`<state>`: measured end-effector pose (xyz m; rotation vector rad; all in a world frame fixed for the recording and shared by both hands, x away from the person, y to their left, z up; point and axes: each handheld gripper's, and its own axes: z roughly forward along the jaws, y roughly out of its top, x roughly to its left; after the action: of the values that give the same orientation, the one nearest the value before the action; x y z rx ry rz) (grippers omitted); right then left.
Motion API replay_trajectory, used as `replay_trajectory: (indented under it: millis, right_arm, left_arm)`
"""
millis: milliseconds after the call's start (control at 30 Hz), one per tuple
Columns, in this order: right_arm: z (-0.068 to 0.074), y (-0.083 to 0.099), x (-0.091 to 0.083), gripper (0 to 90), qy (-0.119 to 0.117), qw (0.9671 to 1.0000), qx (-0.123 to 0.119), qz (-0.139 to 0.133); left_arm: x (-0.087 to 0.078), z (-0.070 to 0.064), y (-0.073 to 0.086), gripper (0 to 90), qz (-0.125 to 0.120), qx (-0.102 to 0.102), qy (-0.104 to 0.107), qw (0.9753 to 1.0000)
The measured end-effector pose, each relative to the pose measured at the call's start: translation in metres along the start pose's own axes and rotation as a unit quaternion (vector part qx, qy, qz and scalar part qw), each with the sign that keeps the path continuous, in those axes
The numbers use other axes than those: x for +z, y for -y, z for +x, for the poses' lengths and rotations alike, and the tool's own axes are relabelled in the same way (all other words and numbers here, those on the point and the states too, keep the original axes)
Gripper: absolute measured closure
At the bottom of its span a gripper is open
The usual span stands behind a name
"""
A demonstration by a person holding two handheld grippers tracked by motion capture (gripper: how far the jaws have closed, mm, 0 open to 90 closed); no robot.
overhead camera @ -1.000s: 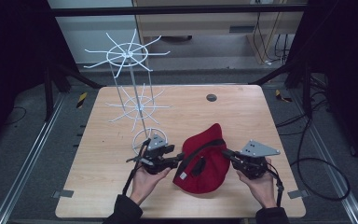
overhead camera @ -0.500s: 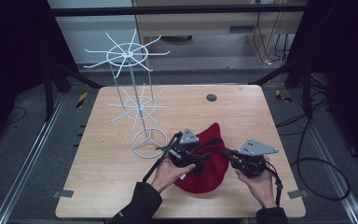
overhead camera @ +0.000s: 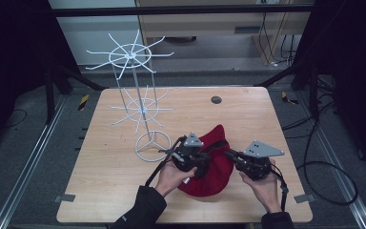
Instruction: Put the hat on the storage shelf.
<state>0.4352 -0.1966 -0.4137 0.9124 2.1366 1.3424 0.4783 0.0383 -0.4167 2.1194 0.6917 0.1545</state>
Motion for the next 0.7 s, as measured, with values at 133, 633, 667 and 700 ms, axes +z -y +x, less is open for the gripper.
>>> replay_trajectory:
  millis: [133, 633, 667, 700]
  right_arm:
    - [-0.003, 0.001, -0.005, 68.2, -0.015, 0.9996, 0.023, -0.005]
    - [0.008, -0.003, -0.025, 26.0, -0.017, 0.9979, 0.047, -0.042]
    - [0.008, -0.001, -0.023, 25.7, -0.018, 0.9978, 0.051, -0.039]
    - [0.009, 0.002, -0.022, 25.4, -0.02, 0.9978, 0.053, -0.035]
  left_arm:
    - [-0.016, -0.003, -0.006, 84.0, -0.028, -0.014, 0.001, 0.9995]
    - [-0.044, -0.009, -0.039, 84.1, -0.092, -0.037, -0.049, 0.9939]
    - [-0.047, -0.009, -0.042, 84.1, -0.096, -0.037, -0.053, 0.9933]
    - [-0.051, -0.009, -0.048, 84.1, -0.103, -0.038, -0.061, 0.9921]
